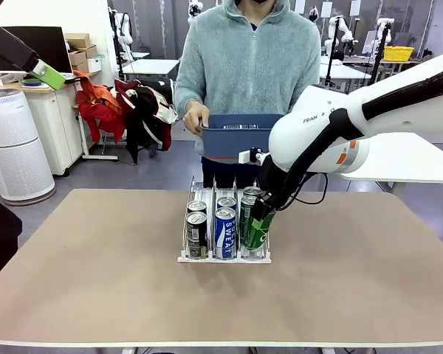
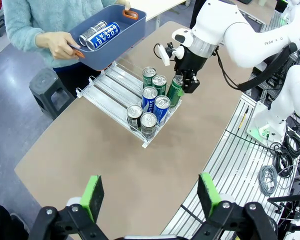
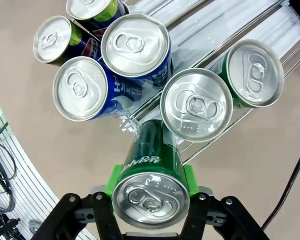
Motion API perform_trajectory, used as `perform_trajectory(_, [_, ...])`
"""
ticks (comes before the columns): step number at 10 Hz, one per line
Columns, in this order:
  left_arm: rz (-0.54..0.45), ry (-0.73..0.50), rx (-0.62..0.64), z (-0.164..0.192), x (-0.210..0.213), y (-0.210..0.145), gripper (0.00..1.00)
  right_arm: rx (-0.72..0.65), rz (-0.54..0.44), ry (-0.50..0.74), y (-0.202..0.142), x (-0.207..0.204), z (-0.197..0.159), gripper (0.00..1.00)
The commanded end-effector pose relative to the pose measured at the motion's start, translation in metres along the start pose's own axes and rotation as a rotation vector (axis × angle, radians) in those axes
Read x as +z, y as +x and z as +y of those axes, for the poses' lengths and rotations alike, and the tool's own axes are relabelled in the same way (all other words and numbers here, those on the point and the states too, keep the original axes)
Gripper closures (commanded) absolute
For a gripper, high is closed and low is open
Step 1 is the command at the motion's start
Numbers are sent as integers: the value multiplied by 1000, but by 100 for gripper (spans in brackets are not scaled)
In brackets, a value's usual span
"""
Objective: Fill the beverage cans into the dispenser.
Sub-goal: Place the picked Sprite in the line of the Automatic Can Dispenser with the same cans.
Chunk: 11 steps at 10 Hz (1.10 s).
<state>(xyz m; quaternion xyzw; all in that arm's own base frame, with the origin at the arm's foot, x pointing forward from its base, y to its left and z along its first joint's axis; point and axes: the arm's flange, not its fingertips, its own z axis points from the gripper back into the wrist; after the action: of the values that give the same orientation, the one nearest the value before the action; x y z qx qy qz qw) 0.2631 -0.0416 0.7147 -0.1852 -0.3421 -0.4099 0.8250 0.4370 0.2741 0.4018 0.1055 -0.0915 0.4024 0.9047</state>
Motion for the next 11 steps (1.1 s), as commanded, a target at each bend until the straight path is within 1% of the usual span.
perform_trajectory(1, [1,-2,7,1,-1,0,0,30,-2,-34,7,-8,-2,42])
perform_trajectory(6, [1,-2,7,1,-1,0,0,54,55,-39,8,-26,9,42])
perform_trajectory(9, [1,-2,7,1,-1,0,0,76,116,-38,9,-31,13,42])
perform_trajectory(10, [1,-2,7,1,-1,0,0,58,101,-40,9,-22,17,42])
perform_trajectory(11, [1,-2,7,1,-1,0,0,79,56,-35,8,-20,9,42])
